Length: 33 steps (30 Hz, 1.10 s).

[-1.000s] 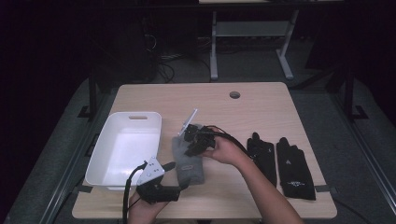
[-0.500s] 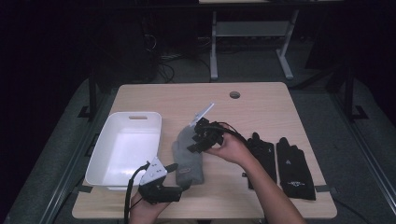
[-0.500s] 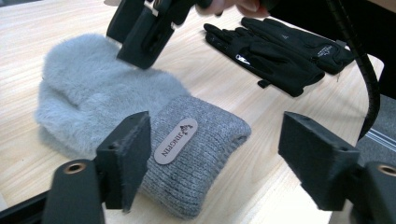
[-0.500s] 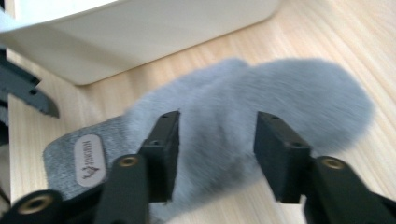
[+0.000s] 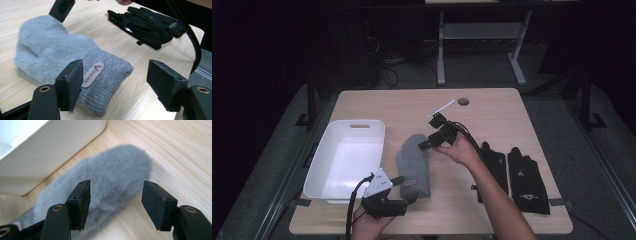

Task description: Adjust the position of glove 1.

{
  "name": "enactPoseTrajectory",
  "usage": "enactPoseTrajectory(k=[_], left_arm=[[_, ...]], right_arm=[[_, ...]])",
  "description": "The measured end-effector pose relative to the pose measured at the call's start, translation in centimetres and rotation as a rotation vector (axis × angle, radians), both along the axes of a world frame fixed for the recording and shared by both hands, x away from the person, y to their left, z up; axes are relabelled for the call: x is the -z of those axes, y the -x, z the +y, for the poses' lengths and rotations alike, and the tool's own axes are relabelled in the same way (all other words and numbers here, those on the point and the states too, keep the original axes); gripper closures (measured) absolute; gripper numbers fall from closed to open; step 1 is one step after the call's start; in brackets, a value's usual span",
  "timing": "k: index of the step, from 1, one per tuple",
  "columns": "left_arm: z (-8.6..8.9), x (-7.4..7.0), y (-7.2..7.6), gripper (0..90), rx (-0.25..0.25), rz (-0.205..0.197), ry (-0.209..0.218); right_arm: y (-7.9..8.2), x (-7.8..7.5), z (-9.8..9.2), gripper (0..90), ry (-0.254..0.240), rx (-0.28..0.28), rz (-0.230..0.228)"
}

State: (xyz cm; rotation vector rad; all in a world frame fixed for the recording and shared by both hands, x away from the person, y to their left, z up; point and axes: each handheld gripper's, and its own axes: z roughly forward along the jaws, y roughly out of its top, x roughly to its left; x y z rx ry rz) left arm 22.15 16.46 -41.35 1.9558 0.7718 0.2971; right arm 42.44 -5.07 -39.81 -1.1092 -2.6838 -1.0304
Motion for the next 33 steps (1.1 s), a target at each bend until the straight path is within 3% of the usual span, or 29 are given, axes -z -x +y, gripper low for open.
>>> enactPoseTrajectory(k=[3,8,9,17,20,24,25,33], left_arm=[[-0.1,0.1,0.0,32.3,0.01,0.006,-0.005],[-0.3,0.2,-0.2,32.7,0.018,0.024,-0.017],[-0.3,0.3,-0.2,32.7,0.018,0.028,-0.02],[-0.3,0.3,-0.3,32.1,0.017,0.038,-0.024],[-0.2,0.3,-0.3,32.0,0.016,0.039,-0.023],[-0.1,0.2,-0.3,31.0,0.014,0.034,-0.018],[-0.1,0.1,-0.3,30.6,0.011,0.036,-0.012],[0.2,-0.1,-0.4,30.6,0.001,0.025,-0.006]], right_arm=[[-1.0,0.9,0.5,40.0,0.047,0.03,0.048],[-1.9,1.7,1.1,40.2,0.035,0.038,0.08],[-2.3,2.2,1.6,36.2,0.028,0.044,0.103],[-3.1,3.9,2.8,36.1,0.016,0.057,0.202],[-3.2,4.4,2.7,41.1,0.008,0.059,0.238],[-3.1,5.2,2.2,51.8,-0.055,0.072,0.272],[-2.9,5.5,2.0,59.6,-0.077,0.081,0.281],[-2.5,4.7,1.6,74.5,-0.065,0.074,0.257]])
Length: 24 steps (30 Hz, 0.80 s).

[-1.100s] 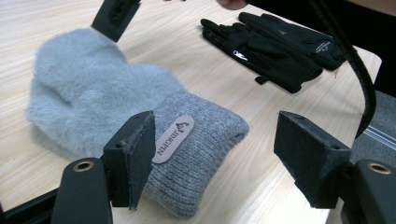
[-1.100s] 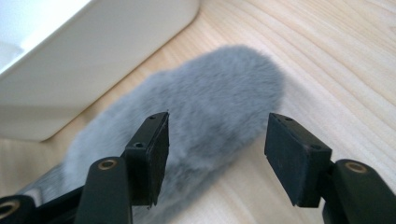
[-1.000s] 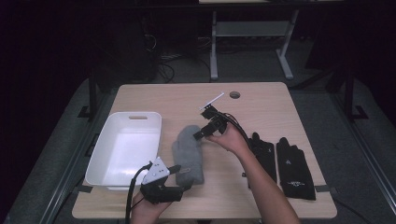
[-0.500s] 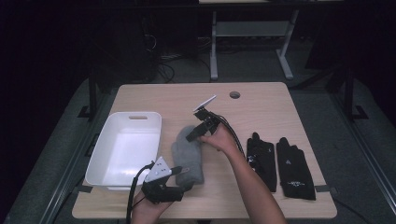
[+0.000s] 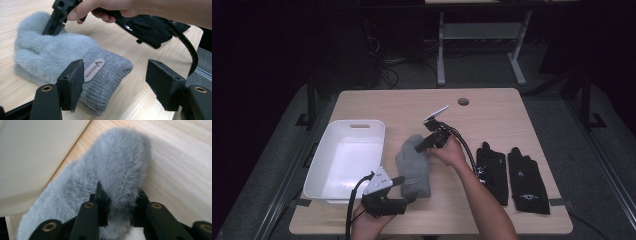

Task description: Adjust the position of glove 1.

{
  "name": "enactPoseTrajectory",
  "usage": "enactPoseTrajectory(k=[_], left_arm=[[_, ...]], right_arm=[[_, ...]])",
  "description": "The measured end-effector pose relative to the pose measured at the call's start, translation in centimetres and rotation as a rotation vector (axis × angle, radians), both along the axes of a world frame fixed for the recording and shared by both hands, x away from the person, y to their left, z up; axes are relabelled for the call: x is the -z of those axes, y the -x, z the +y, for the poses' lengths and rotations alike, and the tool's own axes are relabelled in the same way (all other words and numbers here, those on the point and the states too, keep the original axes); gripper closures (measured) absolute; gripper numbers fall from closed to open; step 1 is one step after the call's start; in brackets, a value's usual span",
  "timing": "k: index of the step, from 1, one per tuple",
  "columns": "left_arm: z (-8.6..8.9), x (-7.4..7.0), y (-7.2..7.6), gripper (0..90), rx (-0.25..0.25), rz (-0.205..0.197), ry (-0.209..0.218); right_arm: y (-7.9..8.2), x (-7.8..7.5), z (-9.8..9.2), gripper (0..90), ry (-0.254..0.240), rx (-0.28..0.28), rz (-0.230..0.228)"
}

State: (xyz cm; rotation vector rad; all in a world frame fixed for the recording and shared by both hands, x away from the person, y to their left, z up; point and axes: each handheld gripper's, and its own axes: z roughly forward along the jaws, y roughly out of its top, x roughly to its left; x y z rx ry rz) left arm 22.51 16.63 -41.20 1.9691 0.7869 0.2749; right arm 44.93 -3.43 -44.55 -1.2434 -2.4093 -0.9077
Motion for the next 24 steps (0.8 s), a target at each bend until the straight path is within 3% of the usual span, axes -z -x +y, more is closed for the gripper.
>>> enactPoseTrajectory(k=[10,19,24], left_arm=[[-0.1,-0.1,0.0,30.6,0.003,0.003,0.003],[-0.8,-0.4,0.0,31.6,0.019,-0.01,-0.006],[-1.6,-0.4,-0.4,30.1,0.042,0.021,-0.005]], right_arm=[[1.2,-1.4,-1.4,76.8,0.036,-0.002,-0.057],[3.0,-2.5,-4.7,77.1,0.046,0.017,-0.08],[4.3,-2.7,-6.8,77.0,0.037,0.043,-0.084]])
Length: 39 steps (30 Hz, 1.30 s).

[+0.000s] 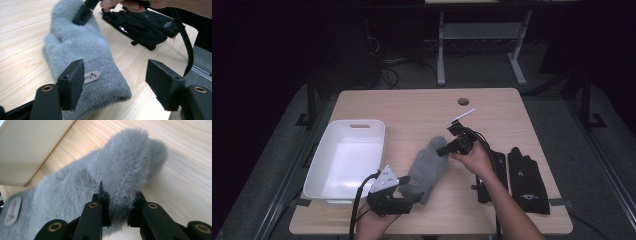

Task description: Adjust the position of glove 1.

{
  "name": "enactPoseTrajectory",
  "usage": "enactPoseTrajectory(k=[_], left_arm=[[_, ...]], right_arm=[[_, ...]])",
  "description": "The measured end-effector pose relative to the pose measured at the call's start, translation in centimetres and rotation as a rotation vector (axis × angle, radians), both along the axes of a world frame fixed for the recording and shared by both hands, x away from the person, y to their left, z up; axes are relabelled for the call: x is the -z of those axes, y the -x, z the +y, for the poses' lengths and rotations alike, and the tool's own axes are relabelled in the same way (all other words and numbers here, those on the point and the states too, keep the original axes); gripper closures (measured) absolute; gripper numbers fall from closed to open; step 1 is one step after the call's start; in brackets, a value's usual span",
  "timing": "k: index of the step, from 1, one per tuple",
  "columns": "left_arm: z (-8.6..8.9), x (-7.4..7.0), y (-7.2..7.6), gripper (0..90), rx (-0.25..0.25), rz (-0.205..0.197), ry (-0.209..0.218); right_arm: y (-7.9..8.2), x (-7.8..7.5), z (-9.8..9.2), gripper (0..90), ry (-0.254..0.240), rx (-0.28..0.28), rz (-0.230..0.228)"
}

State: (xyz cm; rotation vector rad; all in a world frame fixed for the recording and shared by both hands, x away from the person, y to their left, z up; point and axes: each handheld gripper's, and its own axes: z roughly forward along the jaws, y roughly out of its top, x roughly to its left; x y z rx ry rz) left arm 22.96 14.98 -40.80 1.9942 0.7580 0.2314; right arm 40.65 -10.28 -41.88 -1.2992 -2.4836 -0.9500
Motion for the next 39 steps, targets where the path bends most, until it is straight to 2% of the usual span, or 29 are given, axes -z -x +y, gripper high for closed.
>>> enactPoseTrajectory(k=[4,5,8,10,13,15,16,18,22,27,31,34,35,39], left_arm=[[-0.4,-0.3,-0.4,29.6,0.013,0.013,0.006],[-0.6,-0.4,-0.5,29.5,0.01,0.027,0.02],[-0.9,-0.6,-1.0,28.9,0.018,0.049,0.021],[-1.3,-0.5,-1.5,27.2,0.031,0.078,0.002],[-1.8,-0.4,-1.8,27.2,0.031,0.085,-0.008],[-2.1,-0.4,-2.2,27.1,0.026,0.116,0.0],[-2.2,-0.4,-2.4,27.2,0.022,0.126,0.003],[-2.5,-0.3,-3.0,27.2,0.017,0.17,0.017],[-2.7,0.0,-4.2,28.0,-0.023,0.257,0.029],[-2.8,0.7,-5.2,28.1,-0.059,0.336,0.02],[-2.7,1.6,-5.7,28.4,-0.062,0.395,0.026],[-3.0,2.4,-6.0,30.7,-0.055,0.453,0.005],[-3.0,2.6,-6.0,30.2,-0.051,0.466,0.001],[-3.1,3.0,-5.9,31.2,-0.052,0.478,-0.006]], right_arm=[[0.9,0.1,-1.6,77.0,0.0,0.021,-0.008],[1.1,0.1,-2.0,76.9,-0.002,0.027,-0.009],[1.7,0.3,-3.2,76.9,-0.003,0.043,-0.016],[2.0,0.3,-3.8,76.9,-0.003,0.054,-0.018],[2.5,0.5,-4.9,76.8,-0.003,0.062,-0.023],[2.9,0.6,-5.6,76.8,0.014,0.069,-0.035],[3.0,0.7,-5.9,76.8,0.007,0.072,-0.037],[3.2,1.0,-6.5,76.6,-0.004,0.083,-0.032],[3.5,1.5,-7.4,76.3,-0.019,0.096,-0.035],[3.7,2.0,-7.9,75.7,-0.04,0.098,-0.036],[3.8,2.2,-8.1,75.6,-0.043,0.094,-0.043],[3.9,2.3,-8.1,75.1,-0.041,0.095,-0.044],[3.9,2.3,-8.1,74.8,-0.039,0.092,-0.045],[3.9,2.3,-8.1,73.4,-0.037,0.089,-0.051]])
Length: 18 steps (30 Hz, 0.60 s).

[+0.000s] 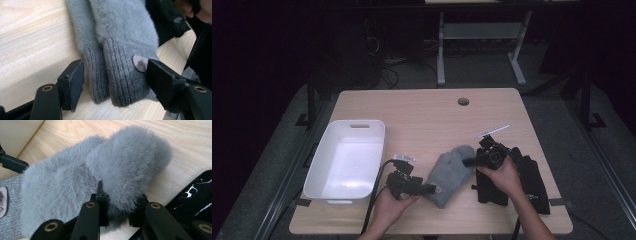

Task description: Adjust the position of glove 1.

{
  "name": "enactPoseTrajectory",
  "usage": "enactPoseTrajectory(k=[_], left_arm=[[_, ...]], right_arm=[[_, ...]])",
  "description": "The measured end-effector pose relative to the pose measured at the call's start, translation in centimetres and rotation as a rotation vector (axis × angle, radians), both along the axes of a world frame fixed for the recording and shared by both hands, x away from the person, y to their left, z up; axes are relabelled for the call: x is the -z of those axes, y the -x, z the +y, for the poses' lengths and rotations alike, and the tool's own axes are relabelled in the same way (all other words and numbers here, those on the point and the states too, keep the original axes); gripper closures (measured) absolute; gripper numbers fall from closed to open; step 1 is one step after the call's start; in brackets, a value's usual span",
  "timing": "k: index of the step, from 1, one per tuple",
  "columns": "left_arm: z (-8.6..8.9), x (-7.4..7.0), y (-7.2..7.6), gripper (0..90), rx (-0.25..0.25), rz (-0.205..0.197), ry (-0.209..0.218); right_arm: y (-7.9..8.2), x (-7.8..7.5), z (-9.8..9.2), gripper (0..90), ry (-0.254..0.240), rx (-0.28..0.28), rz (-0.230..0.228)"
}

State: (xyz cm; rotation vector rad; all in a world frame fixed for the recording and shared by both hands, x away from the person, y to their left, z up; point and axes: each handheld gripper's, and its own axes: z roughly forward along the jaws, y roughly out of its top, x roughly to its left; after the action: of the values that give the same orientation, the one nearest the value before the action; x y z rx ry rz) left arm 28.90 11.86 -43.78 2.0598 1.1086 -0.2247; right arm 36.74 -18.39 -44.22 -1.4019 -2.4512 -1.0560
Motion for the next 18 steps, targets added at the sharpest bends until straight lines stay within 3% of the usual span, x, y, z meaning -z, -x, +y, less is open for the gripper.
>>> enactPoseTrajectory(k=[14,18], left_arm=[[0.3,1.7,-0.5,40.7,0.048,0.119,0.073],[0.3,1.6,-0.4,46.8,0.064,0.115,0.065]], right_arm=[[-0.4,0.5,0.3,56.3,-0.009,0.018,-0.005],[-0.7,0.8,0.5,53.6,-0.029,0.027,0.008]])
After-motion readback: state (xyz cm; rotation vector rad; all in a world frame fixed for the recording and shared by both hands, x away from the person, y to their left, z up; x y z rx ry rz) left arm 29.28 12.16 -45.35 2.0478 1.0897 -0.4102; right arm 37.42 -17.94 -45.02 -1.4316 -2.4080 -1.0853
